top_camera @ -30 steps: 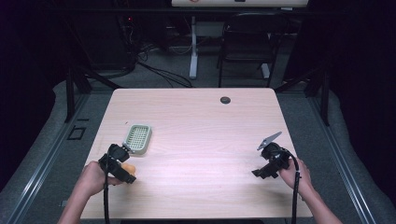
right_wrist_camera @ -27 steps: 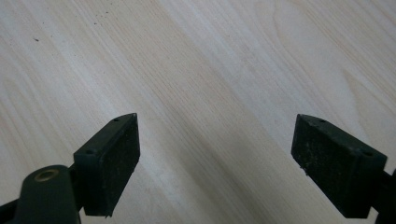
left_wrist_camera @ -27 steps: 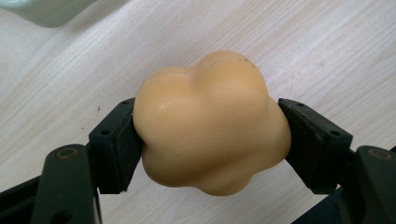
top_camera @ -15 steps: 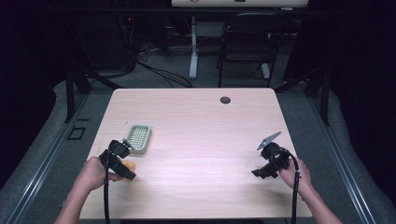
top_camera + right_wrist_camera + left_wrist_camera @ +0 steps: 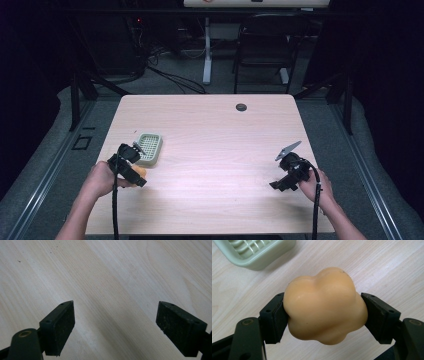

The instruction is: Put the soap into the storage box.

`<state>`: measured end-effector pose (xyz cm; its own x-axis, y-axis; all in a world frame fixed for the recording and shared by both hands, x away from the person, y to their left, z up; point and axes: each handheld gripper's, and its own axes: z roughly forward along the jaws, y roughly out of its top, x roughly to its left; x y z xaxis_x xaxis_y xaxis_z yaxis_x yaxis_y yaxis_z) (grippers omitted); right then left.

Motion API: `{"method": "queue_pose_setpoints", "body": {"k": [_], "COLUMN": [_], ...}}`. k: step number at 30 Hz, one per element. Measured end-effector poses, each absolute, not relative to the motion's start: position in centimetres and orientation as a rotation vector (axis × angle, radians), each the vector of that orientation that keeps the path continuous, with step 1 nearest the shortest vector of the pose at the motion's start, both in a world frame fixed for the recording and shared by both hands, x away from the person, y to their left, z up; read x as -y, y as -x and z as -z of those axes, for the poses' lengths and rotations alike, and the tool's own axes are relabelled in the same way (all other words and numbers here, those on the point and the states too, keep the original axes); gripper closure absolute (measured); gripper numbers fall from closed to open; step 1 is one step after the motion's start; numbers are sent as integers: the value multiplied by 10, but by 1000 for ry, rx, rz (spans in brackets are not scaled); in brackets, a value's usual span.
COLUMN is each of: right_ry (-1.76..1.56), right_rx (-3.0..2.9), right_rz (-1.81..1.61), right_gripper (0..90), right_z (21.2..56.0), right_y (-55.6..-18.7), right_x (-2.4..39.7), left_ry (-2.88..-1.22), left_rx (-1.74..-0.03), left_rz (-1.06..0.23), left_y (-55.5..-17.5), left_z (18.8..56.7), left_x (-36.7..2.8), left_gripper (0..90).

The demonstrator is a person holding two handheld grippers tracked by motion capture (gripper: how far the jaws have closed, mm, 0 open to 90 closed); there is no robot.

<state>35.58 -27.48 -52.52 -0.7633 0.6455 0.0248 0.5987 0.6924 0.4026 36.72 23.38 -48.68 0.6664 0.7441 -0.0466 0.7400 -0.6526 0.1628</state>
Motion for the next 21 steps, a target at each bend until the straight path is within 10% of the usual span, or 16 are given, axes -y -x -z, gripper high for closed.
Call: {"method": "queue_pose_setpoints", "body": {"k": [21], "right_ry": [-1027], "right_rx": [-2780], "right_rz": [-601], "right_gripper": [153], "right_z": [525], "right_y": [-356], "right_x": [275], "left_ry": [-2739], "left_rx": [-1198], "left_rz": [-60], "left_y": [-386], "left_z": [469], "left_x": [-227], "left_gripper": [267]}}
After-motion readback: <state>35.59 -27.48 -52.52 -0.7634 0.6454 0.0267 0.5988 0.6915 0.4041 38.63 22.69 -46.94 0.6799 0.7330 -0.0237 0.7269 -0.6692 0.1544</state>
